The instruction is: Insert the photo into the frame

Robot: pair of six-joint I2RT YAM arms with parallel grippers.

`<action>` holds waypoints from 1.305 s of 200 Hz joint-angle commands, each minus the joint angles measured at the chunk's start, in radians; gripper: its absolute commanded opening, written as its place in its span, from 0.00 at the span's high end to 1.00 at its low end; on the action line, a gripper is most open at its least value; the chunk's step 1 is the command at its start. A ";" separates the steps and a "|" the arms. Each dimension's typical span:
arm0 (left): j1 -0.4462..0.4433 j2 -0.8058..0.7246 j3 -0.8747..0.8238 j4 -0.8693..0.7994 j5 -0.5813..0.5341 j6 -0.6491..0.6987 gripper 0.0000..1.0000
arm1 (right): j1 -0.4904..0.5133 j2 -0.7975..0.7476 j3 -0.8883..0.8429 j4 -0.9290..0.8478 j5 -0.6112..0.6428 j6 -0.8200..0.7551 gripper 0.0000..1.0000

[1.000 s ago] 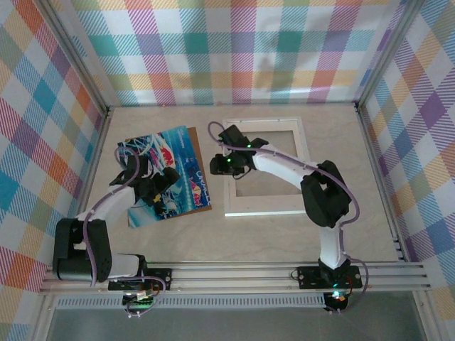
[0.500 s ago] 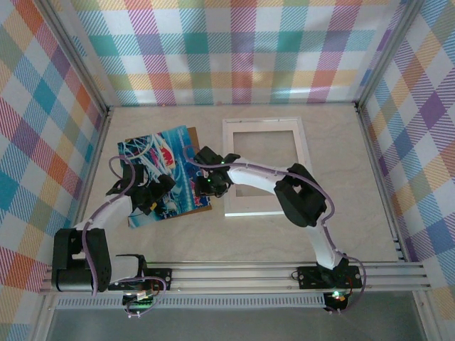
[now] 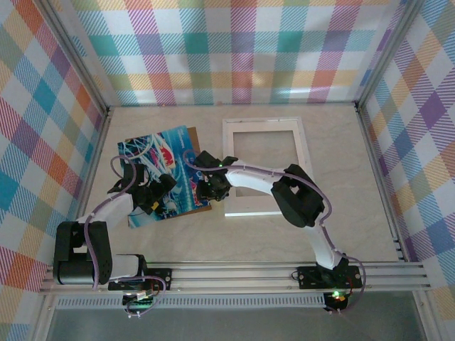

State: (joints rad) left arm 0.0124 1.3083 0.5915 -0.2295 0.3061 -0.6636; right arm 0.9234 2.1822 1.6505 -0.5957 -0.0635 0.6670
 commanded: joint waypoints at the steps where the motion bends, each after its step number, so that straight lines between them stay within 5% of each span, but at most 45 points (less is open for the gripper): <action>1: 0.015 0.002 -0.013 0.016 0.015 0.013 0.00 | 0.009 0.024 0.005 -0.016 -0.015 0.012 0.55; 50: 0.017 0.028 -0.031 0.042 0.016 0.009 0.00 | 0.011 0.004 -0.021 0.055 -0.129 0.020 0.53; 184: 0.015 0.014 -0.036 0.037 0.013 0.013 0.00 | 0.009 -0.119 -0.079 0.126 -0.088 0.040 0.47; 261: 0.016 0.025 -0.042 0.040 0.014 0.018 0.00 | -0.025 -0.103 -0.109 0.225 -0.214 0.096 0.49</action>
State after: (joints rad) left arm 0.0166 1.3209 0.5724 -0.1776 0.3058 -0.6609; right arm 0.9161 2.0968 1.5753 -0.4511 -0.2039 0.7105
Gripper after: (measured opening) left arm 0.999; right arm 0.531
